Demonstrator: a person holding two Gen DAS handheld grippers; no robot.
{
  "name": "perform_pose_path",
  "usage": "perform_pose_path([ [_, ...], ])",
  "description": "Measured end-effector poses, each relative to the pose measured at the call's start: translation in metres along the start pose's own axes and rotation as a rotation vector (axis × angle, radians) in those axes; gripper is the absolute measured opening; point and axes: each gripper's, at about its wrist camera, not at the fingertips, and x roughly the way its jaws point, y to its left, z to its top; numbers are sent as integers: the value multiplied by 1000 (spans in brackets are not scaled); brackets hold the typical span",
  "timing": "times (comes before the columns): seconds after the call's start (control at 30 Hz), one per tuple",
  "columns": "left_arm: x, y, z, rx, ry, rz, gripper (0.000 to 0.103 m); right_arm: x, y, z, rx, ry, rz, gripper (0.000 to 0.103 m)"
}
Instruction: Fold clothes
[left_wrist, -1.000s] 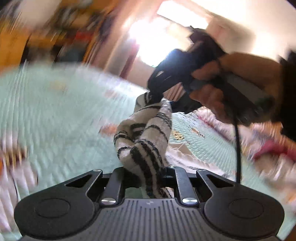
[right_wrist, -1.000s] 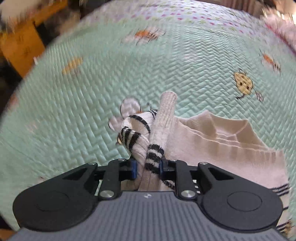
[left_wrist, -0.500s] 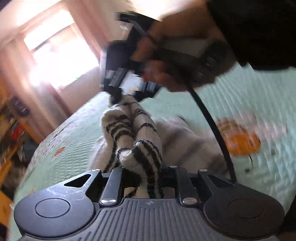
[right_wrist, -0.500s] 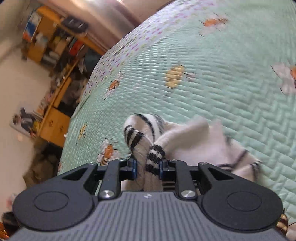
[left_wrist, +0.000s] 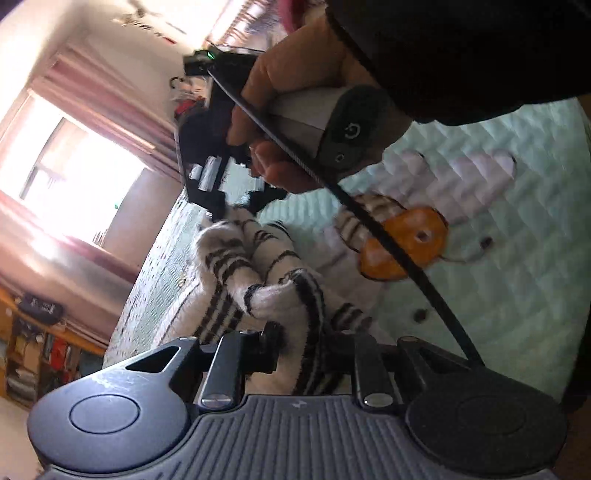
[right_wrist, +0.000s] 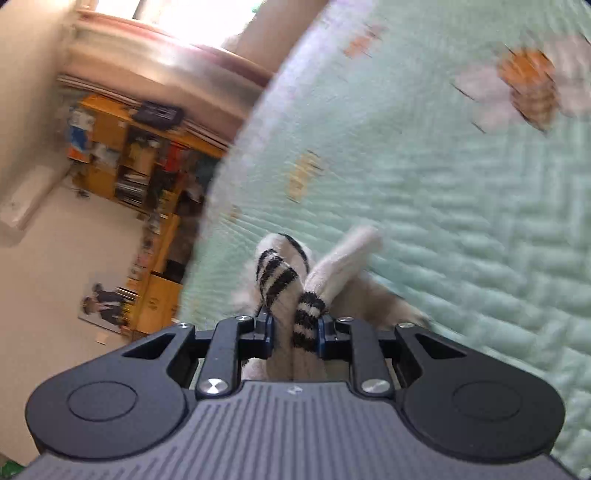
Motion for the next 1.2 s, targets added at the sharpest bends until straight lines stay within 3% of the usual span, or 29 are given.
perform_pose_path([
  [0.13,-1,-9,1,53,6,15,22,2,-33,-9,131,-19,50,23],
  [0.27,4,-12,1,48,26,-2,27,-12,-25,-9,124,-72,103,23],
  [0.4,0,-18,-3,70,17,22,33,-5,-38,-10,174,-30,64,34],
  [0.43,-4,-19,-4,70,14,26,37,-14,-35,-11,181,-61,64,36],
  [0.5,-12,-23,-7,91,0,47,44,-35,-25,-13,164,-123,53,59],
  [0.57,-21,-27,-10,112,-20,72,60,-59,-2,-18,72,-180,31,62],
  [0.63,-31,-29,-12,111,-36,89,71,-76,30,-28,-60,-198,71,62],
  [0.67,-36,-29,-13,103,-45,86,79,-80,46,-34,-127,-184,122,62],
  [0.77,-54,-25,-20,66,-60,46,91,-72,80,-54,-257,-50,280,79],
  [0.83,-57,-26,-25,37,-49,26,91,-47,84,-61,-246,25,312,81],
  [0.9,-63,-16,-35,-25,-20,-4,91,-22,65,-68,-186,72,283,81],
  [0.93,-65,-7,-42,-64,-5,-20,91,-8,50,-71,-149,97,263,80],
  [0.97,-66,5,-47,-111,6,-38,91,-1,33,-75,-112,93,258,70],
  [1.0,-66,18,-53,-169,15,-58,91,2,16,-80,-74,76,260,46],
  [1.03,-68,31,-58,-234,20,-82,91,5,-1,-84,-36,59,262,32],
  [1.07,-68,45,-62,-305,16,-111,91,5,-17,-85,32,49,267,10],
  [1.1,-66,61,-65,-382,3,-139,91,2,-19,-85,54,42,268,3],
  [1.13,-63,77,-67,-454,-15,-157,91,-3,-16,-85,49,33,265,3],
  [1.17,-59,91,-68,-519,-41,-167,91,-7,-12,-84,44,24,263,6],
  [1.2,-52,103,-69,-581,-73,-181,91,-12,-9,-84,39,16,260,17],
])
